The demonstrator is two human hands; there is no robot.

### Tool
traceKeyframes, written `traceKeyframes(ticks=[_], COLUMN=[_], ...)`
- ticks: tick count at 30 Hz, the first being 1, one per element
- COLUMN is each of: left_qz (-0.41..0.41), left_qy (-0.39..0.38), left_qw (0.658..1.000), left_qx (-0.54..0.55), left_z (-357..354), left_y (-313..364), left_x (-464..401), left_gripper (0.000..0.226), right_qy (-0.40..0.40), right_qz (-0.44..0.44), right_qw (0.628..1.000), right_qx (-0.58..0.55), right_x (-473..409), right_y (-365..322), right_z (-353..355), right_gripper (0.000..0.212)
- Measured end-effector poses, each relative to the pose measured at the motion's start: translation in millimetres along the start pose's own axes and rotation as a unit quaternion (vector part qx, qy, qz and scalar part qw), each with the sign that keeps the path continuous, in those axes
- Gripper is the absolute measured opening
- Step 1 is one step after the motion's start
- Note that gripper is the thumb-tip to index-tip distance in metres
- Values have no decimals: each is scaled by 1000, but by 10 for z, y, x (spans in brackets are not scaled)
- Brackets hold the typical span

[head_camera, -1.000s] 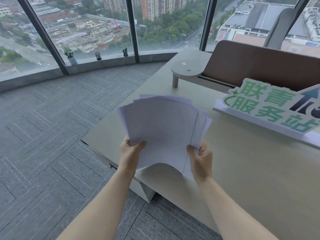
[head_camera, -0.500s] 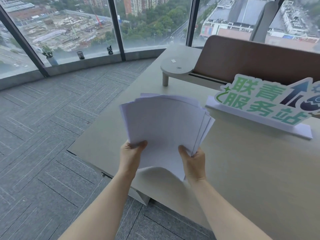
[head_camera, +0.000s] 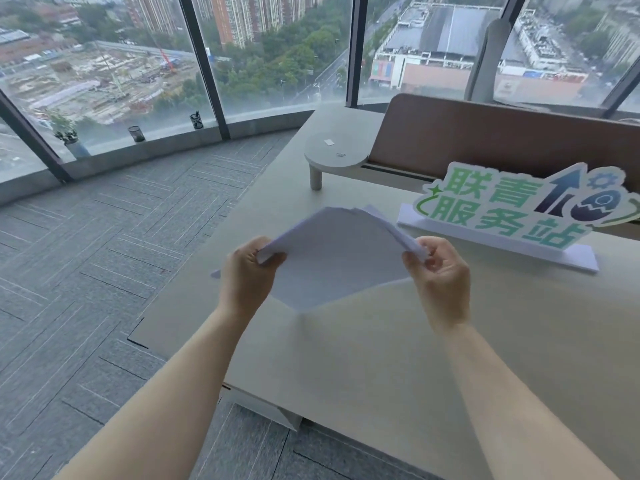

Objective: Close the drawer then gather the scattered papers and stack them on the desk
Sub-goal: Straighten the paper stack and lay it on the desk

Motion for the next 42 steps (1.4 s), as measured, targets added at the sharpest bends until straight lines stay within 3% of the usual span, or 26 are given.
traceKeyframes(ticks=[2, 6, 9, 12, 15, 18, 21, 23, 24, 27, 30, 33, 37, 42], left_qz=[-88, -191, -199, -206, -166, -97, 71, 186, 207, 180, 173, 202, 224, 241], left_qy=[0, -38, -68, -85, -86, -20, -11, -36, -48, -23, -12, -59, -52, 14], left_qw=[994, 970, 961, 954, 956, 965, 997, 973, 961, 964, 958, 952, 944, 925], left_qx=[-67, -148, -182, -202, -228, -243, -39, 134, 176, 194, 227, 223, 238, 294], left_z=[7, -189, -351, -410, -350, -91, 39, -37, -76, -76, -155, -370, -484, -413], left_y=[269, 589, 566, 462, 259, 24, -365, -584, -623, -574, -567, -715, -766, -612], left_x=[-75, -55, -2, 51, 20, -88, -140, -73, -45, -53, 0, 234, 364, 218], left_gripper=[13, 4, 3, 4, 15, 39, 72, 79, 71, 34, 29, 21, 22, 37], right_qy=[-50, -98, -100, -107, -79, -72, -65, -63, -61, -45, -32, -39, 32, 99], right_qz=[38, 47, 11, -40, -92, -131, -120, -113, -109, -89, -97, -150, -132, -4], right_qw=[995, 988, 991, 992, 993, 988, 989, 990, 991, 992, 994, 988, 991, 995], right_qx=[82, 112, 84, 50, -9, -44, -50, -55, -57, -75, -47, -12, -8, -3], right_x=[-46, 18, 91, 207, 268, 294, 261, 246, 237, 200, 244, 417, 401, 312], right_y=[-79, -44, 158, 388, 519, 580, 560, 532, 514, 455, 581, 837, 825, 472], right_z=[-109, -316, -351, -322, -238, -157, -82, -63, -52, -6, 35, 9, 74, 160], right_gripper=[18, 29, 15, 18, 4, 29, 30, 29, 28, 27, 35, 35, 36, 66])
Point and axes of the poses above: each hand's wrist, its own x-axis away from the middle knuckle, its own z-axis out of the back of the hand, y = z × x, the point moved 10 cm from there along -x, towards the middle knuckle, and after that the axes turned 10 degrees about y, right-handed, at the moved point
